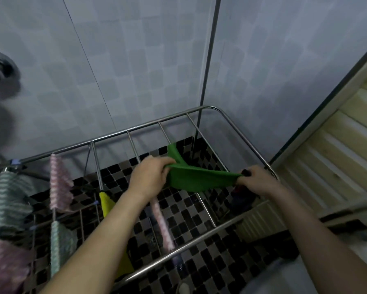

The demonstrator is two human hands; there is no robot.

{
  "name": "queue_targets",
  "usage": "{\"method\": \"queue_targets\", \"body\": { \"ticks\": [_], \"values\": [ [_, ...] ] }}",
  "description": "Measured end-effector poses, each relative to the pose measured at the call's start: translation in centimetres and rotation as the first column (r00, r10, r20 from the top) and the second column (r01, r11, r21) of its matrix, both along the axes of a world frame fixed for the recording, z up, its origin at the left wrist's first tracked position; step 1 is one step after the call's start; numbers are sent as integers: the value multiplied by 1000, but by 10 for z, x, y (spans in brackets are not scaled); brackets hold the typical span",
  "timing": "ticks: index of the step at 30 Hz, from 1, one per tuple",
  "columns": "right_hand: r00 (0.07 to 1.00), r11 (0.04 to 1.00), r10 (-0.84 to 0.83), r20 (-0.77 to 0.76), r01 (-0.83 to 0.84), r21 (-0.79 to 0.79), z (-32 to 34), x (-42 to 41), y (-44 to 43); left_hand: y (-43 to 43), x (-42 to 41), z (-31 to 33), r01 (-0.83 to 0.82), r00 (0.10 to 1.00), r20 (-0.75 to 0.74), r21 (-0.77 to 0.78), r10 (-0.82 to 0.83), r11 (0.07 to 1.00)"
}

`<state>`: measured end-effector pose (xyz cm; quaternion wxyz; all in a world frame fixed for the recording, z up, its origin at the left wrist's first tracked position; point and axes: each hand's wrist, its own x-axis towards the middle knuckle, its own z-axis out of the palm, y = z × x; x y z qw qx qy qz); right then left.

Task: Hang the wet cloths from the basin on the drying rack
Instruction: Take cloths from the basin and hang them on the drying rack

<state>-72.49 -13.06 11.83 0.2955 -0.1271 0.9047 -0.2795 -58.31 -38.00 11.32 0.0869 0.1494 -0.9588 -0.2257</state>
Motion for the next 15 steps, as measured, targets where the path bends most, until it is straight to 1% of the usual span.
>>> {"method": "queue_targets", "body": {
  "ticks": [2,3,5,6,7,8,9,11,12,13,14,15],
  "values": [
    [999,1000,14,-50,-13,25,4,1,8,-1,-18,10,-75,997,7,-162,77,984],
    [997,1000,14,-75,-12,16,6,2,12,0,-30,16,-109,993,17,-200,115,974],
    [991,1000,5,-135,-8,-21,9,4,20,7,-54,27,-138,990,-20,-167,136,976],
    [988,999,-4,-157,-4,-50,11,6,24,13,-67,32,-129,990,-64,-112,122,985],
    [987,996,-12,-161,-3,-89,14,8,27,20,-79,36,-103,989,-109,-17,100,995],
    [987,992,-25,-157,4,-129,17,11,31,28,-91,39,-54,985,-154,119,72,991],
    [988,986,-36,-152,10,-168,21,15,34,35,-101,42,6,981,-190,266,46,964],
    [989,973,-52,-139,19,-228,28,22,40,44,-112,45,104,973,-229,509,18,855],
    [990,966,-58,-127,24,-257,31,26,42,44,-113,45,135,969,-245,590,17,796],
    [990,954,-80,-114,43,-295,33,31,45,45,-113,43,163,966,-260,638,11,752],
    [989,940,-111,-102,72,-335,36,35,48,42,-109,40,191,961,-275,663,-1,724],
    [986,925,-133,-98,88,-369,40,39,49,39,-102,37,206,957,-290,666,-5,717]
  ]
}}
